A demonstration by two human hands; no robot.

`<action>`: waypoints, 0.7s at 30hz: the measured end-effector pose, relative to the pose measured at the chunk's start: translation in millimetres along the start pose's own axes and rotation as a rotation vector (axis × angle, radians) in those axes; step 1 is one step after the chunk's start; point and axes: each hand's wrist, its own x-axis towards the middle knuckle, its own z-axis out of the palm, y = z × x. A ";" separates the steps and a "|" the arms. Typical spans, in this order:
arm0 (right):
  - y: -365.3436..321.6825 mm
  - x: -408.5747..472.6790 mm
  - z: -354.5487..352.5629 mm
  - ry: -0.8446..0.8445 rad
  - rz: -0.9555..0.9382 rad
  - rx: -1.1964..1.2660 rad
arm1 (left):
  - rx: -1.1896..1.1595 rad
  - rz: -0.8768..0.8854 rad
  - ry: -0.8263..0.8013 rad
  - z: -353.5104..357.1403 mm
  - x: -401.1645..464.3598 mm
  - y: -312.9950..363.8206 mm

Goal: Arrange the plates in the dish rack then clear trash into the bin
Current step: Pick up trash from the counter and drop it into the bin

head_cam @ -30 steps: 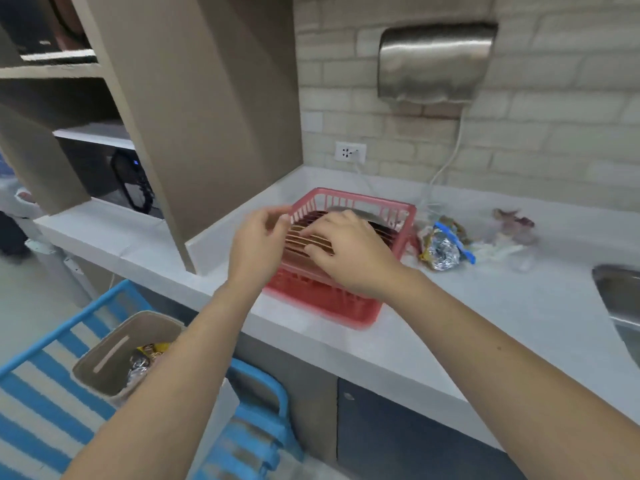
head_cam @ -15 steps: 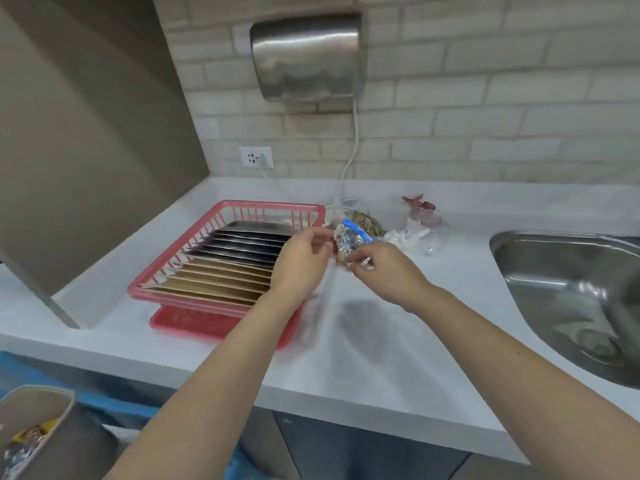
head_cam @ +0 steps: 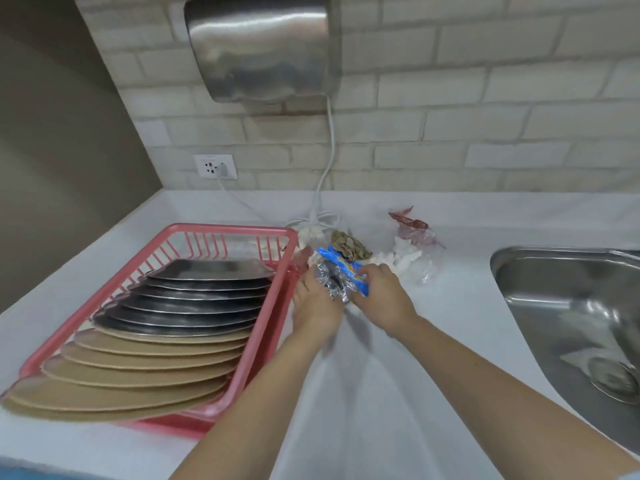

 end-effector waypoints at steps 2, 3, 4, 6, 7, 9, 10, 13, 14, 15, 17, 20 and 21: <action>4.8 5.5 9.8 0.014 0.028 -0.001 | -0.023 -0.018 0.030 10.2 15.2 -10.2; 7.1 7.4 13.4 0.025 0.036 0.006 | -0.040 -0.026 0.041 13.1 21.9 -14.3; 10.2 9.8 16.6 0.029 0.041 0.007 | -0.054 -0.039 0.044 15.4 27.4 -17.0; 16.9 12.5 20.5 0.043 0.038 0.015 | -0.069 -0.065 0.035 20.0 34.9 -22.8; 19.5 13.7 21.3 0.062 0.033 0.038 | -0.072 -0.069 0.022 22.2 38.3 -26.5; 20.6 13.9 21.2 0.106 0.031 0.104 | -0.097 -0.046 0.008 24.6 43.5 -34.8; 19.6 12.6 21.1 0.119 0.028 0.132 | -0.142 -0.036 0.008 25.7 45.2 -38.5; 18.7 7.3 21.6 0.148 -0.019 0.215 | -0.214 -0.022 0.045 21.7 35.4 -36.9; 19.1 6.3 19.4 0.160 -0.035 0.255 | -0.230 -0.008 0.067 19.2 31.2 -33.7; 19.2 6.0 16.1 0.172 -0.049 0.299 | -0.250 0.007 0.089 16.1 26.8 -30.5; 19.3 6.5 6.2 0.177 -0.071 0.385 | -0.288 0.030 0.125 10.4 18.6 -22.8; 19.7 5.2 -10.0 0.181 -0.047 0.510 | -0.334 0.036 0.175 0.7 7.1 -7.9; 21.0 5.6 -14.7 0.193 -0.029 0.541 | -0.349 0.029 0.187 -3.3 3.1 -2.4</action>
